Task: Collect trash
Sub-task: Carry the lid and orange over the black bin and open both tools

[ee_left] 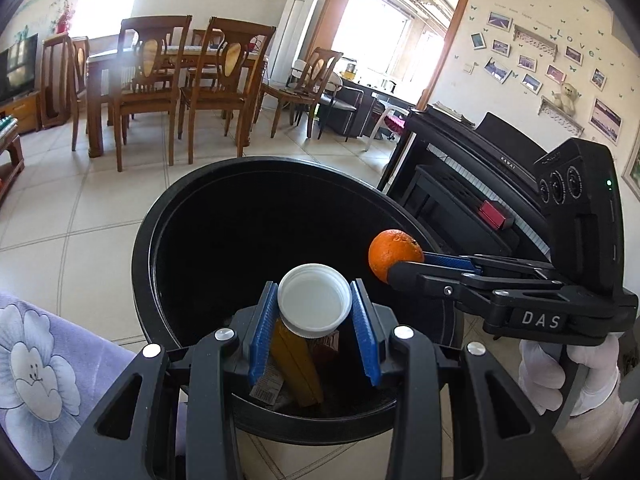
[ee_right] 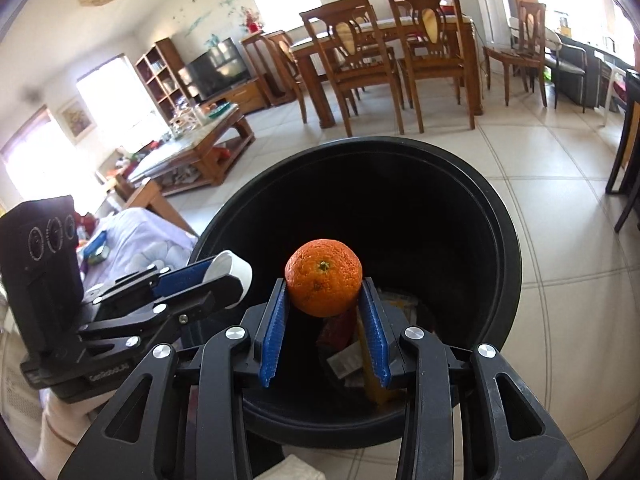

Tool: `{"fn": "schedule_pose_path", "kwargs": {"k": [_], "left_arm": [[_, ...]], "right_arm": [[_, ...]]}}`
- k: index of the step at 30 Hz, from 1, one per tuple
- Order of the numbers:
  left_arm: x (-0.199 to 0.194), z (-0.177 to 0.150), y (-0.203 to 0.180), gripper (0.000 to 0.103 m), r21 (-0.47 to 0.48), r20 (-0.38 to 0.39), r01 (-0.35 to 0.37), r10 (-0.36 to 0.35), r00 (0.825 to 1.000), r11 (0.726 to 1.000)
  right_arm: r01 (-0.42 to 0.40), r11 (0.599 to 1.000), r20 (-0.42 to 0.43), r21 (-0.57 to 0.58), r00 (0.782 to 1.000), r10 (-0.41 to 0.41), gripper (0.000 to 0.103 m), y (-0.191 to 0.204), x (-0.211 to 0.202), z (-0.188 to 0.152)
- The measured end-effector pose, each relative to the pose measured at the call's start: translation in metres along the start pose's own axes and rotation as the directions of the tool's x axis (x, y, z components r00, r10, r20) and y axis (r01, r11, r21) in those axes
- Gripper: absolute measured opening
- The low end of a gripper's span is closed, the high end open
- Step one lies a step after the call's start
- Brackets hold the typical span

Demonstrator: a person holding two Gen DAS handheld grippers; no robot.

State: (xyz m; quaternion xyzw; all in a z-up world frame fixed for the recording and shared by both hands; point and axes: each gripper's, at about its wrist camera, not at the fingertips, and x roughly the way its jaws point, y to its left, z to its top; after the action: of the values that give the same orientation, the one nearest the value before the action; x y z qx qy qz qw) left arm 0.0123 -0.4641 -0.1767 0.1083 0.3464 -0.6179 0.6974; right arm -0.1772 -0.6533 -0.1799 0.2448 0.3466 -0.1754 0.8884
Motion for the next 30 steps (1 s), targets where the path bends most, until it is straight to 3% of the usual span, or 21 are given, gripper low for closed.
{"fn": "schedule_pose_path", "kwargs": {"k": [24, 29, 30], "left_arm": [[0.018, 0.000, -0.015, 0.039, 0.048, -0.034, -0.071, 0.073, 0.997, 0.996], [0.016, 0.000, -0.017, 0.040, 0.047, -0.030, -0.079, 0.080, 0.996, 0.996], [0.016, 0.000, -0.016, 0.040, 0.047, -0.028, -0.080, 0.082, 0.996, 0.996]], "right_arm": [[0.031, 0.999, -0.033, 0.015, 0.999, -0.031, 0.037, 0.008, 0.015, -0.002], [0.034, 0.999, -0.029, 0.023, 0.999, -0.033, 0.040, 0.006, 0.014, -0.002], [0.033, 0.999, -0.025, 0.026, 0.999, -0.032, 0.049, 0.007, 0.013, -0.001]]}}
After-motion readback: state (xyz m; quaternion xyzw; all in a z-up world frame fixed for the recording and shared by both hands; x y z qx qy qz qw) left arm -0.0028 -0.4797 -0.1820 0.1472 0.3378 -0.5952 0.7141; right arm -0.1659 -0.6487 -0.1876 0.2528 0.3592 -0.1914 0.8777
